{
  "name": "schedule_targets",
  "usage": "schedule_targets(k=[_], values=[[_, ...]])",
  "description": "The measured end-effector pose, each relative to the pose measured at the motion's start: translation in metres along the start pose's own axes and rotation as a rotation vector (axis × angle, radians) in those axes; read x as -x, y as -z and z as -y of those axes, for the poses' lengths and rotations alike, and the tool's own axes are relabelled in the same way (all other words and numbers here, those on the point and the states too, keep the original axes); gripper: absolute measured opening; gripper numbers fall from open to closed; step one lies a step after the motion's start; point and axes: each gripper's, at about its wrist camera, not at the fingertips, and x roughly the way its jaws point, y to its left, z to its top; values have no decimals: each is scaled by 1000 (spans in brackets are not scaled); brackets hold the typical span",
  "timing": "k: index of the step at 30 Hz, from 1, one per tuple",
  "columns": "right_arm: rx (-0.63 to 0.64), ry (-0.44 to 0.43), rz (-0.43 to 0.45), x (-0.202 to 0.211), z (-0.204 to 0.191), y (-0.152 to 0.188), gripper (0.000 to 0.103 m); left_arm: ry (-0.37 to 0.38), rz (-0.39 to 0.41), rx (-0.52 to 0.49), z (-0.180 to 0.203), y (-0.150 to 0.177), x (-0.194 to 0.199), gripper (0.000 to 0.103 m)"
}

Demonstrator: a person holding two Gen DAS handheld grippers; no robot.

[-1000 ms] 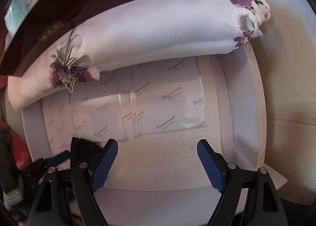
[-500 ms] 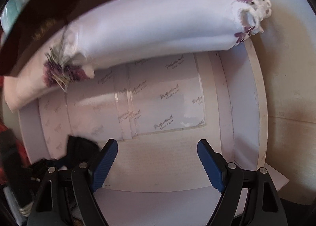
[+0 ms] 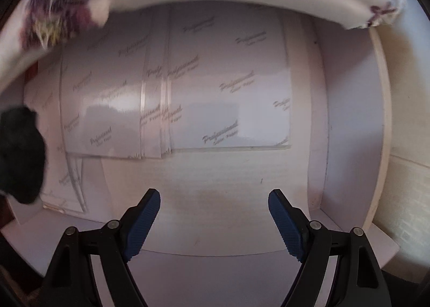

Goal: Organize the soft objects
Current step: 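Lift the black sock with the left tool up toward the tray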

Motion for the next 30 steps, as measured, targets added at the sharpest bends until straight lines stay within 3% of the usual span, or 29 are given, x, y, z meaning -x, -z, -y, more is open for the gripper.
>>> schedule_targets(k=[8, 19, 23, 30], values=[[85, 21, 13, -8, -31, 4, 83, -21, 65, 18, 1, -3, 19, 39], [92, 13, 12, -15, -42, 5, 83, -35, 107, 69, -5, -1, 33, 38], [92, 15, 10, -12, -32, 2, 83, -4, 115, 136, -16, -1, 38, 39], [104, 14, 5, -14, -38, 3, 83, 84, 217, 221, -30, -13, 79, 39]])
